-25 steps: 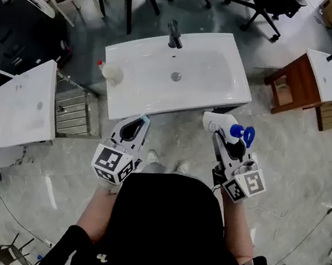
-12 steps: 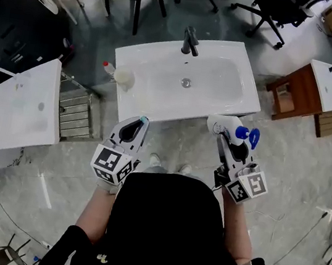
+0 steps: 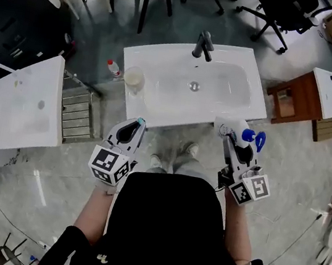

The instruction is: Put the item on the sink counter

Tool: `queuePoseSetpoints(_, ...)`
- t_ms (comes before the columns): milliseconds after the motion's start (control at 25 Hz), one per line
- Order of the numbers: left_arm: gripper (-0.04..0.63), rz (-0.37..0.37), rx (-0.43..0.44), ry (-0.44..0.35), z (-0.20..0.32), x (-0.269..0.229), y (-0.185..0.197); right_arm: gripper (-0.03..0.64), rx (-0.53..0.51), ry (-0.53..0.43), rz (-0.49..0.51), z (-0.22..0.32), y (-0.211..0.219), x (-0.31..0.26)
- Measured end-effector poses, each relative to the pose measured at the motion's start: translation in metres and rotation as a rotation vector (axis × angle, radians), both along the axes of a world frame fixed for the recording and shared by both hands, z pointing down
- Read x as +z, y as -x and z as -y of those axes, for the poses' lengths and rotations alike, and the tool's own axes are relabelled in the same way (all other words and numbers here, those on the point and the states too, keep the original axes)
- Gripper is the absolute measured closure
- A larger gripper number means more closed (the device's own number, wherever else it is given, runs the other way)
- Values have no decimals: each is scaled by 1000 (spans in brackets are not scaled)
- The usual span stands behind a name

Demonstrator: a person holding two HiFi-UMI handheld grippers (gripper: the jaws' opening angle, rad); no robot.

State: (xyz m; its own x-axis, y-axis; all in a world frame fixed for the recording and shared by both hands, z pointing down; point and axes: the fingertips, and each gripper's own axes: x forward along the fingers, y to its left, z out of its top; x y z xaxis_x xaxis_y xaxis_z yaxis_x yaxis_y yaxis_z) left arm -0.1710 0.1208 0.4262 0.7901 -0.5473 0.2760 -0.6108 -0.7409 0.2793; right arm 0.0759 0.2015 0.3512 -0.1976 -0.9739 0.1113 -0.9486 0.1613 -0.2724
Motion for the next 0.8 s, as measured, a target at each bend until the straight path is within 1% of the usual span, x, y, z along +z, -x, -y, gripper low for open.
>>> queuePoseSetpoints(200,560,14,-10,6,12,5,-4,425,-11,8,12,20,-8,7)
queuePoseSetpoints(440,560,27,-65,11,36,7,-16,425,-44,16,-3,52,-34,13)
queuePoseSetpoints(800,560,64,-123,45,66,16,-50,425,-117,40,12,104,-72,26)
